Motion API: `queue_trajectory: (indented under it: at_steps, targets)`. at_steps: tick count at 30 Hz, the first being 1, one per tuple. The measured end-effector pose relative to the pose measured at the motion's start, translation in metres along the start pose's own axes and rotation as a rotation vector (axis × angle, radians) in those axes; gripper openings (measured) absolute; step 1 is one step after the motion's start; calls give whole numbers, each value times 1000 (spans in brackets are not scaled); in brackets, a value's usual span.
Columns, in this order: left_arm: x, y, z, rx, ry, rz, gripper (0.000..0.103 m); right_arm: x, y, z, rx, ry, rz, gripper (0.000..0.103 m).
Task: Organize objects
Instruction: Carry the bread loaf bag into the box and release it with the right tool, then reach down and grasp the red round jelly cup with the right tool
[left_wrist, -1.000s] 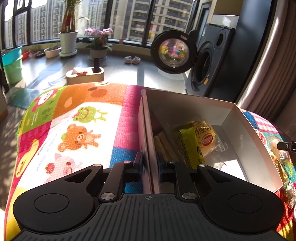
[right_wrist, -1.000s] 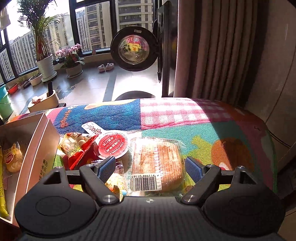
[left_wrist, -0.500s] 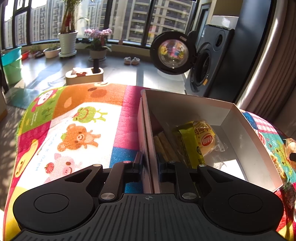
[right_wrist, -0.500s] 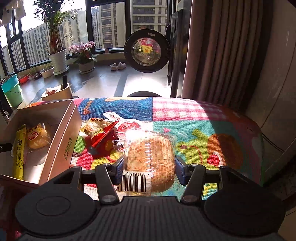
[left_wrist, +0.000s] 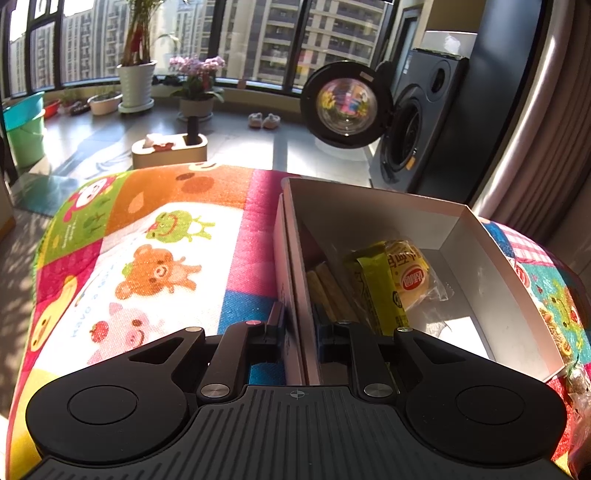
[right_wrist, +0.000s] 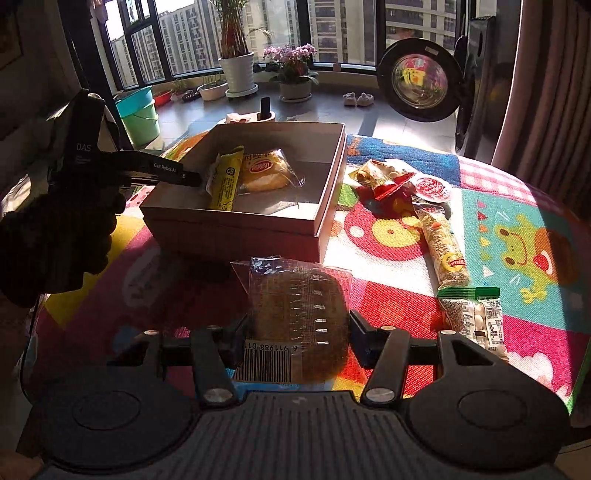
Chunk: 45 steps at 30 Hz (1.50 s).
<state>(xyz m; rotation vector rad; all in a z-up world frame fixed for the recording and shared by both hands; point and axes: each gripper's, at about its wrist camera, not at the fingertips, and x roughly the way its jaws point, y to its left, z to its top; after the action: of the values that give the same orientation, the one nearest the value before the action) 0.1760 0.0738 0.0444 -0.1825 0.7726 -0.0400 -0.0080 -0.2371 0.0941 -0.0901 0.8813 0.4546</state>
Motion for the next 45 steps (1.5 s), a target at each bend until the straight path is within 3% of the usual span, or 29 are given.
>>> queue_trajectory:
  at_steps: [5,9,12,17,21,26,33,37,40,42,45]
  targets:
    - [-1,0,0,-1,-1,2,17,2,25,32,-37,-90,74,54]
    - [-1,-1,0,-1,-1,0,17,26,31,73,-31,-172,55,54]
    - [-1,-1,0,-5,0,-2,18,62,32,99,-14,-159,10,54]
    - [0,-1,1,-6,0,-5,18,115,38,109,-1,-93,-67,54]
    - [-1,0,1,-5,1,-12,18,135,41,104,25,-42,-43,55]
    - [-1,1,1,-6,1,-15,18,127,40,93,19,-33,61,68]
    - [-1,1,0,-10,1,-14,18,89,29,88,71,-89,123,68]
    - [-1,1,0,-8,2,-15,18,55,8,82,81,-160,73,71]
    - [-1,0,0,-5,1,-10,18,37,-23,80,114,-184,-26,74]
    - [-1,0,0,-3,1,-10,18,34,-51,80,160,-181,-104,74]
    - [-1,0,0,0,2,-9,18,38,-80,87,214,-176,-141,74]
